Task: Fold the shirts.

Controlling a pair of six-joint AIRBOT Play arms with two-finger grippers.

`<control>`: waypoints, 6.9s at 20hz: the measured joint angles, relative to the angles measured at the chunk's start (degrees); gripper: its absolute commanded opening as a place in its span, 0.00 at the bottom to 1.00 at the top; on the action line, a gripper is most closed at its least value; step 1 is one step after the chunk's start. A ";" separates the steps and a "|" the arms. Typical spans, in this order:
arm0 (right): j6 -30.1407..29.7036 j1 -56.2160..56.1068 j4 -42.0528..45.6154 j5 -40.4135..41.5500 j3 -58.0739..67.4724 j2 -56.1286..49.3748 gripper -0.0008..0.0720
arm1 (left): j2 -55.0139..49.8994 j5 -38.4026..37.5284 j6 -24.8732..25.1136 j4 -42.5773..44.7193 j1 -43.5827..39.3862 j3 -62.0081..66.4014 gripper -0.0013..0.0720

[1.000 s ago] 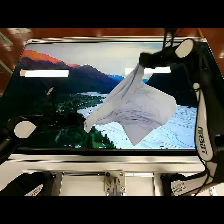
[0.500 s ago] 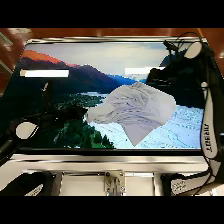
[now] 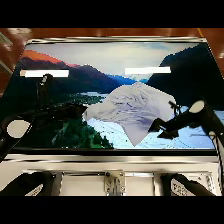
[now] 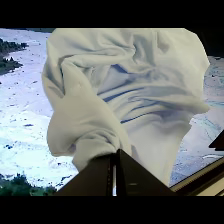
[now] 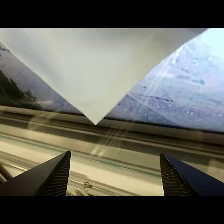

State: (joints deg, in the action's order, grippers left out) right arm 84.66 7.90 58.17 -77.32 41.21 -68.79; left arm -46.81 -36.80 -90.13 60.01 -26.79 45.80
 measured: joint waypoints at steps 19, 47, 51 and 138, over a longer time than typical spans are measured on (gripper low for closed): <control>-0.17 -11.52 -22.58 27.28 -14.99 -5.40 0.50 | 0.04 -1.79 1.18 -0.04 0.00 0.13 0.06; -1.46 2.25 5.11 7.80 73.92 30.53 0.09 | 16.74 -7.32 8.33 4.94 26.77 58.62 0.06; 1.11 2.67 8.72 -2.80 74.53 28.70 0.09 | 17.79 -17.55 8.44 10.03 27.19 58.58 0.06; -15.82 7.61 -16.28 4.11 50.49 11.04 0.09 | -6.01 -30.53 18.27 -15.91 41.48 54.58 0.06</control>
State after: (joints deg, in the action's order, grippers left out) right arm 68.84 15.51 41.89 -73.21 91.70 -57.76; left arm -52.82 -67.33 -71.85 44.10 14.70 100.38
